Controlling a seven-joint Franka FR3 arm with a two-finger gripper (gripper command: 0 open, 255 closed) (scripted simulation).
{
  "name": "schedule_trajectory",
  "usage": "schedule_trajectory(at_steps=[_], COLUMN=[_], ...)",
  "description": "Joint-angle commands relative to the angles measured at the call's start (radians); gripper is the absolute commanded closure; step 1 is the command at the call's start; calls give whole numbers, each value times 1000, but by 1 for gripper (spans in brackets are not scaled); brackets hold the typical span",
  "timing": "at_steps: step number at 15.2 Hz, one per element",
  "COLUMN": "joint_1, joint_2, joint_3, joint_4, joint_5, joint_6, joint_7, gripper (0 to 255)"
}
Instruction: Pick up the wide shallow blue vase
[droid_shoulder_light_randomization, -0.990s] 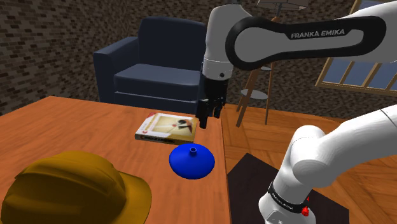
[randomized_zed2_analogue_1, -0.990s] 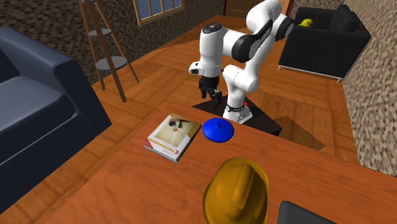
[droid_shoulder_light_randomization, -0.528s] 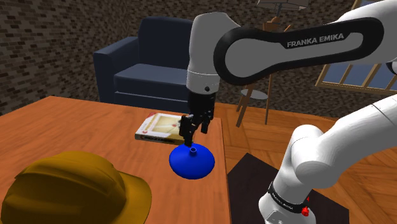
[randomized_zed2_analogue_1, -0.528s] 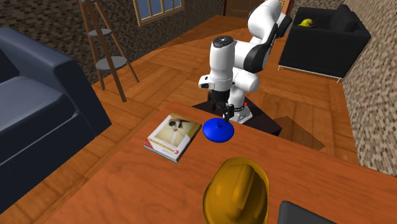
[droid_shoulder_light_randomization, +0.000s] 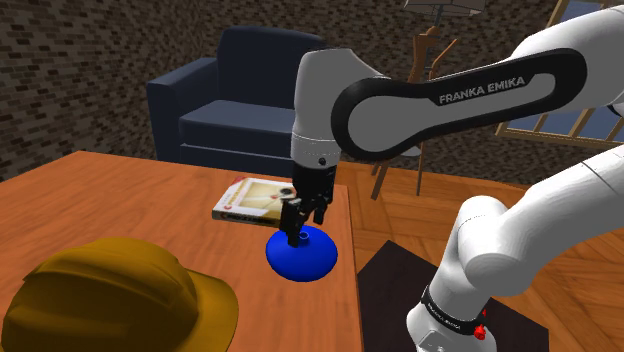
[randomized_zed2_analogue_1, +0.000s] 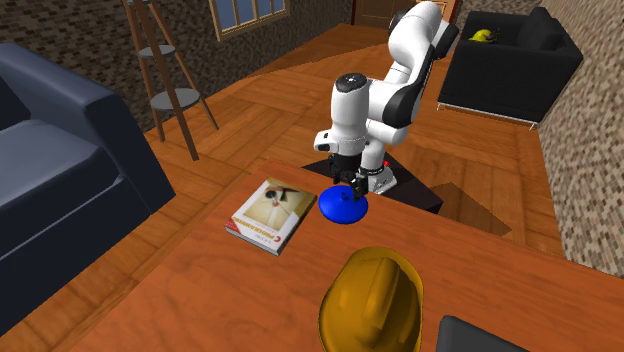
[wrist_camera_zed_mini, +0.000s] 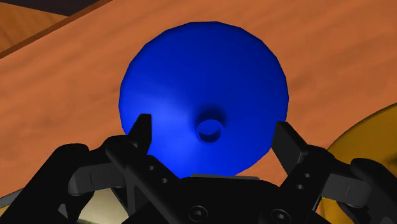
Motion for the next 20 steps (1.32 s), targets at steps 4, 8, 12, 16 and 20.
schedule_trajectory(at_steps=[4,8,12,16,20], joint_1=[0,0,-1,-3,-6], joint_2=[0,0,-5,-15,-21], joint_3=[0,0,-4,-15,-24], joint_4=[-4,-4,18,65,114], joint_5=[1,1,-3,-12,-20], joint_6=[5,4,-23,-79,-134], joint_7=[-1,-1,2,6,10], gripper=[255,255,255,255,255])
